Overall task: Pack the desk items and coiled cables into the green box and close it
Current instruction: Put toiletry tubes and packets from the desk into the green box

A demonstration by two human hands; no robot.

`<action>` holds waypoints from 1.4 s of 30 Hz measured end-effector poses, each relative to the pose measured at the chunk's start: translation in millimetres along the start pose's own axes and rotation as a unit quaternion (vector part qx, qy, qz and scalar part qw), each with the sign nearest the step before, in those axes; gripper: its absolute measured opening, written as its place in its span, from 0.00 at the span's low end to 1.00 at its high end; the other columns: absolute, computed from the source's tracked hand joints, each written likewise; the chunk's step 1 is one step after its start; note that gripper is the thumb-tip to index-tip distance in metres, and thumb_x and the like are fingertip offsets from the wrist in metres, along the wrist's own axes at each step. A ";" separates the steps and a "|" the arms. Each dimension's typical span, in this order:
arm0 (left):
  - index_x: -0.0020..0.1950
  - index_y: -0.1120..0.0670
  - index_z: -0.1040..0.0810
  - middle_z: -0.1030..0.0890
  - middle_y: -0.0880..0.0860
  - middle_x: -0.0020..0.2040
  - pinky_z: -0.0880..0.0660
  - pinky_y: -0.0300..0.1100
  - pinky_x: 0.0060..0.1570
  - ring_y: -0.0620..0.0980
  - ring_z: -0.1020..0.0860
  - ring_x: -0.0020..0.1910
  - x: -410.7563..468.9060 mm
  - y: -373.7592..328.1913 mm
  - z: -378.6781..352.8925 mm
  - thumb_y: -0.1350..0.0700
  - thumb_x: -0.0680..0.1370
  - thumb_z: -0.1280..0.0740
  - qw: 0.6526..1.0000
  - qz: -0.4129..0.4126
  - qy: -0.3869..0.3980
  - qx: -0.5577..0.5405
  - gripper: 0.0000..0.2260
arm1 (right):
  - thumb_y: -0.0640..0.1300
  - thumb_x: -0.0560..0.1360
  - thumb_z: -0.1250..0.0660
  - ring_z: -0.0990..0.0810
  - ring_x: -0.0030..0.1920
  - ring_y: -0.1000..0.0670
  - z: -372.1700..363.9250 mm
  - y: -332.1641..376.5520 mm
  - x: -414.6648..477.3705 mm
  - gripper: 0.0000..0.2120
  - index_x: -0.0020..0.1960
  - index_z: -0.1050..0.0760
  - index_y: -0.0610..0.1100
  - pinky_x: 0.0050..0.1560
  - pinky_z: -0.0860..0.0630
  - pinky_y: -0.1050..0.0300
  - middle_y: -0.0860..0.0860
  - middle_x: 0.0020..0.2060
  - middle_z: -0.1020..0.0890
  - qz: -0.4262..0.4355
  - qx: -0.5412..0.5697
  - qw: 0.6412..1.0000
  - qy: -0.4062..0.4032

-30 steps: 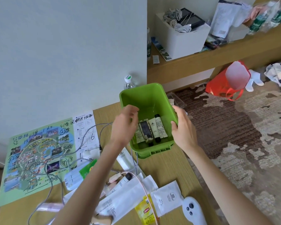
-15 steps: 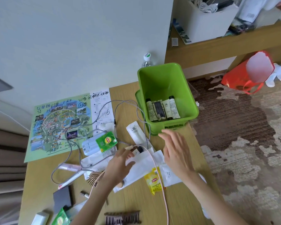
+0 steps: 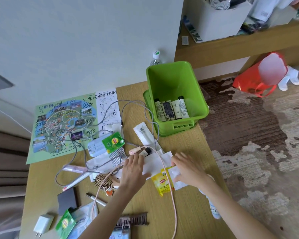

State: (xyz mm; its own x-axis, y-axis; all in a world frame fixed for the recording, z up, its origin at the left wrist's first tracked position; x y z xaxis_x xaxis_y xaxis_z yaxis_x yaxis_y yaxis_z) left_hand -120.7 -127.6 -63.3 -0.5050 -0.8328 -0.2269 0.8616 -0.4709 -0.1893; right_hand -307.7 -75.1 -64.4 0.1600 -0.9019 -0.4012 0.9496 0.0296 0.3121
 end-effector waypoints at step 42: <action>0.59 0.58 0.26 0.19 0.55 0.50 0.24 0.52 0.47 0.56 0.21 0.47 -50.0 173.8 100.3 0.53 0.77 0.31 0.916 0.233 -0.037 -0.325 0.14 | 0.52 0.71 0.28 0.27 0.52 0.51 12.3 100.2 68.1 0.20 0.57 0.33 0.48 0.49 0.29 0.53 0.53 0.51 0.25 0.039 0.157 0.987 -0.014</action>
State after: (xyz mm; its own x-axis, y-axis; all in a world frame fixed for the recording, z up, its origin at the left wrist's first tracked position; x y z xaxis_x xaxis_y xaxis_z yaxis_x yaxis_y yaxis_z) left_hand 59.4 -197.0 10.9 -0.0655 -0.9279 -0.3669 0.7585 0.1927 -0.6225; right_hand -205.0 -138.8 -49.9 0.2180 -0.9140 -0.3422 0.8032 -0.0312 0.5949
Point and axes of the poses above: each hand's wrist, its own x-axis towards the middle knuckle, its own z-axis out of the back of the hand, y = z × x, the point moved 6 cm from there along x, towards the middle knuckle
